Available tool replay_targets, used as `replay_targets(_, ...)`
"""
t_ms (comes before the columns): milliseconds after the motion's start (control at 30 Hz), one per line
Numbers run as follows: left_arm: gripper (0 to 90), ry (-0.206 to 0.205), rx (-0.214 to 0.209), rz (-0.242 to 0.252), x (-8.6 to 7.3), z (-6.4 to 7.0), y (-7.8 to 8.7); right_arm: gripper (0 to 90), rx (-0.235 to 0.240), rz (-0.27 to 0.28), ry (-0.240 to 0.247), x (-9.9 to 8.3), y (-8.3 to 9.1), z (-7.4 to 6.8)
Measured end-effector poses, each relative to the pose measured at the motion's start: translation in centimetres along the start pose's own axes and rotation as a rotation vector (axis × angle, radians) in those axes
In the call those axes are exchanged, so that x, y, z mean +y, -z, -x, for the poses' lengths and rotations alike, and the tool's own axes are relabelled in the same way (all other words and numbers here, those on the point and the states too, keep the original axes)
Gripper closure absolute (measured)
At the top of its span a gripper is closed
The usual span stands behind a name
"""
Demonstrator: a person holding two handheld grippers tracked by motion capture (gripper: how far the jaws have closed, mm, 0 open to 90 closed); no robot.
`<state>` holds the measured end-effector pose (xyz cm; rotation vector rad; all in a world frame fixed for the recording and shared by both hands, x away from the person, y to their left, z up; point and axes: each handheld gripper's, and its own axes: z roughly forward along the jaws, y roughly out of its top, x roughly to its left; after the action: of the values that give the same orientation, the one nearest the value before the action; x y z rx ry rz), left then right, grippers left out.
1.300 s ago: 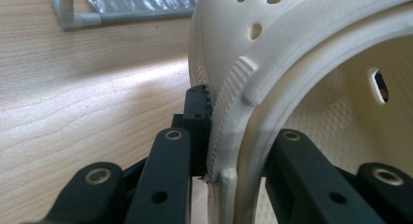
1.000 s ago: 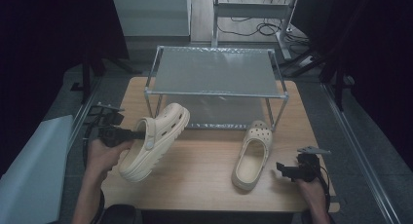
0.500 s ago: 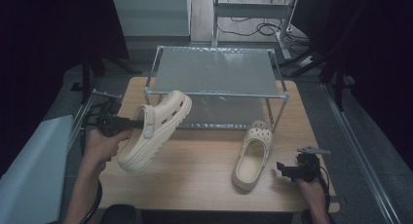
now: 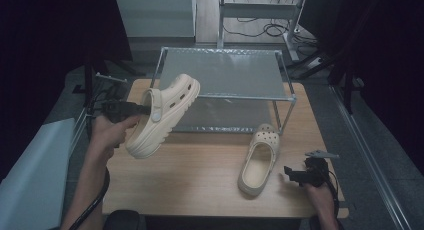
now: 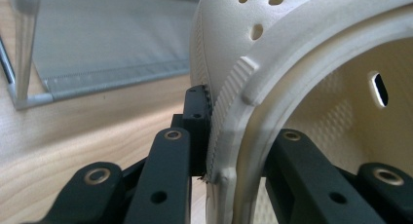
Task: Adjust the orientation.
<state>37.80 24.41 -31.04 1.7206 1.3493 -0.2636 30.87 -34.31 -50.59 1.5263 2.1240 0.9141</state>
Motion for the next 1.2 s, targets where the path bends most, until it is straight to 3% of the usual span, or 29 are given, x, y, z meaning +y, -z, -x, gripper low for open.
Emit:
replay_targets(467,76.3,0.067,0.032,0.047,3.5,-0.4,-1.5,3.3,-0.005,0.044,-0.001,0.2,0.4,-0.1)
replay_targets(833,76.2,0.102,0.07,0.081,6.1,-0.7,-2.9,3.3,0.0,0.033,-0.003,0.1,0.2,0.0)
replay_targets(1200,76.2,0.166,0.107,0.139,8.4,-1.7,-4.6,3.3,0.01,0.032,-0.004,0.1,0.2,0.0)
